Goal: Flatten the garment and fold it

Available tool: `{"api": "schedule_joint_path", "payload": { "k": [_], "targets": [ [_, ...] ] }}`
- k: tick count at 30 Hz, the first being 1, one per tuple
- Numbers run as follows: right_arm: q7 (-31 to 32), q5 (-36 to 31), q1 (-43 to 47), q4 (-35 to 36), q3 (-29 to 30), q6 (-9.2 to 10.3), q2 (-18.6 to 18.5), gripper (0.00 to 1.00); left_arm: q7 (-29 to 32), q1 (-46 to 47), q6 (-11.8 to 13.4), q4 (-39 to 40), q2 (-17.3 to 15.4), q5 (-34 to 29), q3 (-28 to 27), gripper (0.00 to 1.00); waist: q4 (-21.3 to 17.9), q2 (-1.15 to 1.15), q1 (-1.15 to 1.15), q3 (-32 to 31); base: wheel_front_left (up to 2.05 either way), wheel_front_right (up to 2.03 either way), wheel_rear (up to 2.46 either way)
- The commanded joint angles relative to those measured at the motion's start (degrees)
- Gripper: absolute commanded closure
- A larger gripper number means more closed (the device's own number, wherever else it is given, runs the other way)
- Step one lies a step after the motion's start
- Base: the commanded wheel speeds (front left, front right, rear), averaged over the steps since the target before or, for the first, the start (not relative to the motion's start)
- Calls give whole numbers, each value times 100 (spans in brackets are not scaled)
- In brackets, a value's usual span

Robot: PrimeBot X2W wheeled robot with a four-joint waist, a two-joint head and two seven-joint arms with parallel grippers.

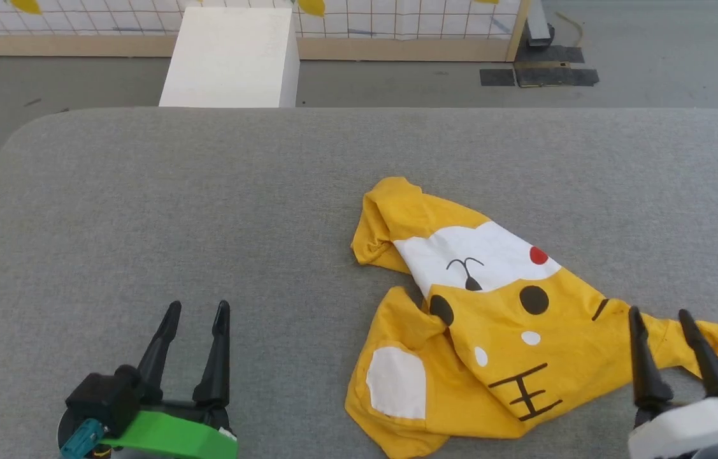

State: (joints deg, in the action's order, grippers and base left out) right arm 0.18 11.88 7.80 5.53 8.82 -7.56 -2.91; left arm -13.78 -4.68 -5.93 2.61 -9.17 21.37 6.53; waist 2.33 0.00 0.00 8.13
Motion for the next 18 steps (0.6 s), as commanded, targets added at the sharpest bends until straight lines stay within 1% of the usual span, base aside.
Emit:
{"api": "schedule_joint_path", "payload": {
  "k": [1,6,9,12,14,18],
  "targets": [
    [-196,-26,120,36,-85,8,2,0,-42,-79,3,51,-39,43,1,0,-24,0,0,16,0,0,0],
    [-899,-71,439,-119,-426,8,2,0,-95,-233,-13,122,-44,-53,-24,0,-87,0,0,57,0,0,0],
    [-1121,-14,547,-272,-541,8,3,0,-105,-288,-16,122,-34,-100,-24,0,-123,0,0,72,0,0,0],
    [-1210,-15,552,-356,-571,8,3,0,-32,-219,-33,138,-65,-109,62,0,-144,0,0,83,0,0,0],
    [-1241,-32,523,-375,-524,8,3,0,227,-54,-60,183,-130,-64,196,0,-135,0,0,90,0,0,0],
    [-1266,-77,457,-400,-394,8,3,0,1122,546,-121,410,-361,59,710,0,-60,0,0,118,0,0,0]
  ]
}}
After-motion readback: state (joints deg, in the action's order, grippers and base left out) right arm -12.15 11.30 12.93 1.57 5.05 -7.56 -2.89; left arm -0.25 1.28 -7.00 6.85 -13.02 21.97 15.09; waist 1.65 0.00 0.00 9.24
